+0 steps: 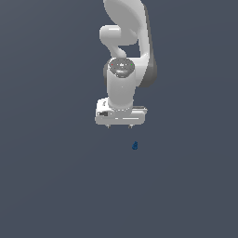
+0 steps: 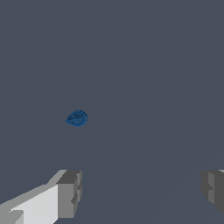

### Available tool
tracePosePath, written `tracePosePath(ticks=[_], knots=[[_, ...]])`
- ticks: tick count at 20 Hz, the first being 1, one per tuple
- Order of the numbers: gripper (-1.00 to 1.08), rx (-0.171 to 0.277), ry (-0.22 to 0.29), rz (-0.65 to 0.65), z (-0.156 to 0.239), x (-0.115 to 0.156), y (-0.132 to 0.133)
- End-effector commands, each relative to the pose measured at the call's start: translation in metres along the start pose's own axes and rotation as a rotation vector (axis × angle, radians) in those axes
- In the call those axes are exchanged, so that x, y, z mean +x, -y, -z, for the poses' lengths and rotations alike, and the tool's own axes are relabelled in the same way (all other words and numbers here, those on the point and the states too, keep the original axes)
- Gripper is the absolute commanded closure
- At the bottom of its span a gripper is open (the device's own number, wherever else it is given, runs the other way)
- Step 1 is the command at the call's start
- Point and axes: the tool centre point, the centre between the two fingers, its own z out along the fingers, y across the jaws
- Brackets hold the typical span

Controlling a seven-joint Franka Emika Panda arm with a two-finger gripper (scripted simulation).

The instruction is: Pick up the object and move it to a goal position.

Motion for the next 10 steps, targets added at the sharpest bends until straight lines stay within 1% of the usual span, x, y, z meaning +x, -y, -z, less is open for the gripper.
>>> tracePosePath(ticks=[1, 4, 10], knots=[[-0.92, 0.0, 0.0, 0.0, 0.0, 0.0, 0.0], [-0.92, -0.003, 0.004, 0.009, -0.001, 0.0, 0.003], [-0.92, -0.016, 0.024, 0.054, -0.007, -0.003, 0.017]])
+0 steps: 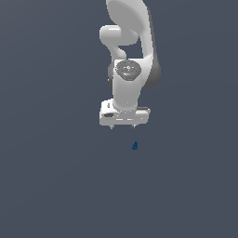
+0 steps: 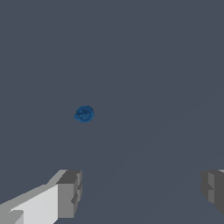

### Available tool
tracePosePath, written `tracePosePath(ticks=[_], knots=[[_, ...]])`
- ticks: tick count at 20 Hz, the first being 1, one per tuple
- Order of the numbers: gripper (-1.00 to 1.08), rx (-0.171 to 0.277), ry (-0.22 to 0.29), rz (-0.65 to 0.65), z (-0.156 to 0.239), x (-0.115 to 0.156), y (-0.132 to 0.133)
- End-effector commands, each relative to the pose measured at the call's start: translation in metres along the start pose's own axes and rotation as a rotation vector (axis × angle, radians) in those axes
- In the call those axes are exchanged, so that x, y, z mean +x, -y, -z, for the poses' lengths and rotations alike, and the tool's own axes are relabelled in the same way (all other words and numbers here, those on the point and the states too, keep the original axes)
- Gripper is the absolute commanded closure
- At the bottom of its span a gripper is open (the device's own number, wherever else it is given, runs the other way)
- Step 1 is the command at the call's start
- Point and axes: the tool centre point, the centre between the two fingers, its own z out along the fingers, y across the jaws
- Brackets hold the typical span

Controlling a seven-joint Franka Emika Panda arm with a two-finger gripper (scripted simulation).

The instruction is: Pick up the object and move it to a goal position.

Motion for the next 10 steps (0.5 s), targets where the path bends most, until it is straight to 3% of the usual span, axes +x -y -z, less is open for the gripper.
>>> tracePosePath(ticks=[1, 10], knots=[[-0.92, -0.004, 0.005, 0.012, -0.0011, -0.0007, 0.0032], [-0.92, 0.001, -0.004, -0.017, -0.0089, 0.0063, 0.012]])
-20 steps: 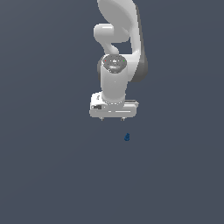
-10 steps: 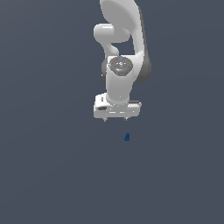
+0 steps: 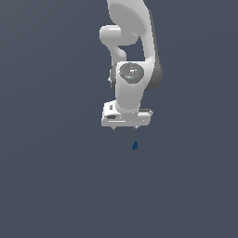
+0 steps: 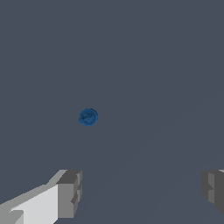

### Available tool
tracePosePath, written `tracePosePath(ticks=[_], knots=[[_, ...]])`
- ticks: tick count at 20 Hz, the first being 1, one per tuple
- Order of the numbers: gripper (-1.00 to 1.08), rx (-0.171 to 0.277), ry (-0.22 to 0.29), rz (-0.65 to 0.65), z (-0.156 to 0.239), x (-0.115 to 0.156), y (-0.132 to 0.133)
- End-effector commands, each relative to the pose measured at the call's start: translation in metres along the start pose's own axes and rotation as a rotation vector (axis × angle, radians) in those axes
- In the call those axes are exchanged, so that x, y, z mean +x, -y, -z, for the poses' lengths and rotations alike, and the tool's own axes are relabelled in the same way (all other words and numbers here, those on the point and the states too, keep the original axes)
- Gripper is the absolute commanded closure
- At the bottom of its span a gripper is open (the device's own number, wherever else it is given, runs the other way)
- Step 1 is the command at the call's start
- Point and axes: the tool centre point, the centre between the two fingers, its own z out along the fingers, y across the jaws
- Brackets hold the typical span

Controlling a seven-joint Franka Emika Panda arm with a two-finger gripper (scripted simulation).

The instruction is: Pick up the object and move it to a goal position.

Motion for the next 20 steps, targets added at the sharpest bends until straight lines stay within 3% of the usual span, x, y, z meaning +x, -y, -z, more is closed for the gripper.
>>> tracePosePath(ticks=[1, 12, 20], knots=[[-0.92, 0.003, -0.004, -0.015, -0.005, 0.004, 0.006], [-0.92, 0.022, -0.037, -0.132, -0.041, 0.028, 0.048], [-0.92, 0.028, -0.046, -0.164, -0.051, 0.034, 0.059]])
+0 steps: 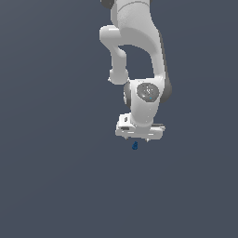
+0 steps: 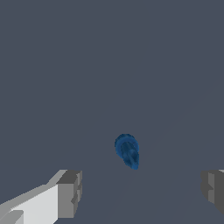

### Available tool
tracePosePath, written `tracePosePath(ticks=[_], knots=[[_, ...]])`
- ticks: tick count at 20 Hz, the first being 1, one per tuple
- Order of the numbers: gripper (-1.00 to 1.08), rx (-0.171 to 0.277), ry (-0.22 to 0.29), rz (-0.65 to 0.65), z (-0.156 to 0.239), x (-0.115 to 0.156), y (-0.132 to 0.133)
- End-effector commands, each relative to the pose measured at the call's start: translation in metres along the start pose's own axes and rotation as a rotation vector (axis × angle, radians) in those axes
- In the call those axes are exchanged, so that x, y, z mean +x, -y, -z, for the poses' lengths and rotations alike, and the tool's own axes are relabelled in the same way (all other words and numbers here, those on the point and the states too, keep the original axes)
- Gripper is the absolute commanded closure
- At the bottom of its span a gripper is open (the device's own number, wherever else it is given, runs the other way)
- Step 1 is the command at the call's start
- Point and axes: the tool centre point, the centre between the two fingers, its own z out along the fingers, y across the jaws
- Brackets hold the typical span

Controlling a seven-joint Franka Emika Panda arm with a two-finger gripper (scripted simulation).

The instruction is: Pick up the object and move it to a goal position.

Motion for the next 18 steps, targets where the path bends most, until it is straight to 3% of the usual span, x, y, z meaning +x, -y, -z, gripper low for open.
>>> tracePosePath(ticks=[1, 18], knots=[[-0.92, 0.0, 0.0, 0.0, 0.0, 0.0, 0.0], [-0.92, 0.001, -0.002, -0.004, -0.051, 0.001, 0.001]])
